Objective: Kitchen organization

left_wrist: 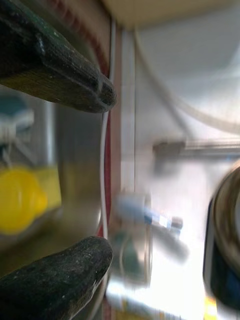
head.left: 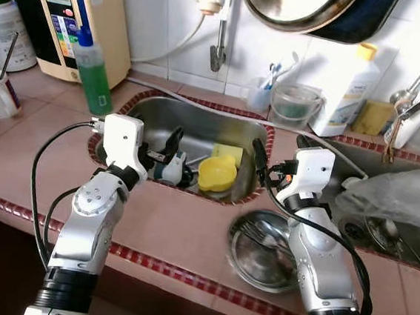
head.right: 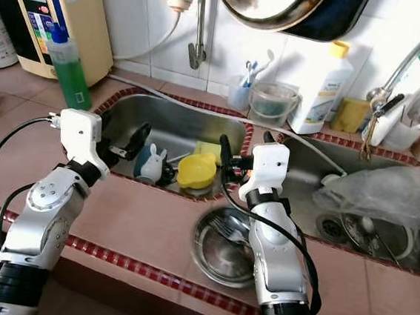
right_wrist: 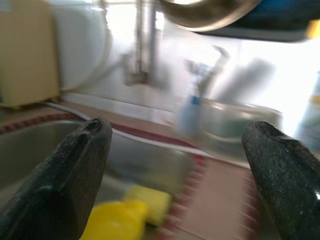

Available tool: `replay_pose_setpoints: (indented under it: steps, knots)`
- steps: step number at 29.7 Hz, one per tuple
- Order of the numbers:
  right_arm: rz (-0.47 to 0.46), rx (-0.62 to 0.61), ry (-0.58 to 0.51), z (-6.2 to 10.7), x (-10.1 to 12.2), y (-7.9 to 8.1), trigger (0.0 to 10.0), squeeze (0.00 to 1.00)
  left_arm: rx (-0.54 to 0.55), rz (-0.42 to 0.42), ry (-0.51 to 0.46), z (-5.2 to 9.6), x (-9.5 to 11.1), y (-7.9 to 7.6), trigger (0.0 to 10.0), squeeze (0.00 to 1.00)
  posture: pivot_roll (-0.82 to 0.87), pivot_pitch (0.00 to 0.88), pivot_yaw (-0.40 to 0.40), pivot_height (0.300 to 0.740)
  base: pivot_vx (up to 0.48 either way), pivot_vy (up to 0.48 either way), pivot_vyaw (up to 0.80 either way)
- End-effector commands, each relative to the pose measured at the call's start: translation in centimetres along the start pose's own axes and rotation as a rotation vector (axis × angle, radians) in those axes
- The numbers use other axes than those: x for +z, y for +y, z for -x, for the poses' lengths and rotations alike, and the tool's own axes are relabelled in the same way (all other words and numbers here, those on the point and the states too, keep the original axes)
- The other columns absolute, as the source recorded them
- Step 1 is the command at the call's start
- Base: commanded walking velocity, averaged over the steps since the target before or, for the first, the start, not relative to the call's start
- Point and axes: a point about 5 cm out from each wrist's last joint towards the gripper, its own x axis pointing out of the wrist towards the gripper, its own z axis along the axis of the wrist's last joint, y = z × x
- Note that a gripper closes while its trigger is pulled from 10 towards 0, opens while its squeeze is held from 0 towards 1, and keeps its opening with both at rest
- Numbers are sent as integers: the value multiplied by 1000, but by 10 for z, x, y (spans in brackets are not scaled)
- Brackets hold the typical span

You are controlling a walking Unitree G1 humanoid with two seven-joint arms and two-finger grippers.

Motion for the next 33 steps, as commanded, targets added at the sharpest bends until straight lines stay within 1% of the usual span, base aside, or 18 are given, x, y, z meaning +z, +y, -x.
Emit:
replay_pose_setpoints:
  steps: [1, 3, 4, 7, 12, 19, 20, 33]
  knots:
    - [3, -27, -10, -1, 3, -7, 10000, 0, -18, 22, -9, -2, 2, -6, 10000, 0, -57, 0, 4, 740, 0, 0, 0]
    - [3, -29, -7, -1, 3, -7, 10000, 0, -18, 34, -14, -2, 3, -6, 10000, 0, -60, 0, 5, 740, 0, 0, 0]
    - [6, -30, -4, -1, 3, -7, 10000, 0, -21, 35, -16, -2, 3, -6, 10000, 0, -60, 0, 5, 740, 0, 0, -581]
    - [-7, -38, 4, 0, 2, -8, 10000, 0, -33, 71, -28, -2, 5, -9, 10000, 0, -61, 0, 3, 740, 0, 0, -781]
    - [-2, -37, -2, 0, 2, -9, 10000, 0, -44, 70, -28, -2, 4, -11, 10000, 0, -63, 0, 3, 740, 0, 0, -686]
    - [-7, -17, -18, 2, 4, -6, 10000, 0, -65, 74, -14, -1, 2, -14, 10000, 0, -65, 0, 3, 740, 0, 0, 0]
    - [-5, -11, -19, 2, 4, -5, 10000, 0, -64, 84, -10, -1, 1, -14, 10000, 0, -66, 0, 3, 740, -285, 0, 0]
    - [1, -2, -10, 5, 2, -4, 10000, 0, -68, 83, -2, 0, 0, -16, 10000, 0, -68, 0, 1, 740, -342, 0, 0]
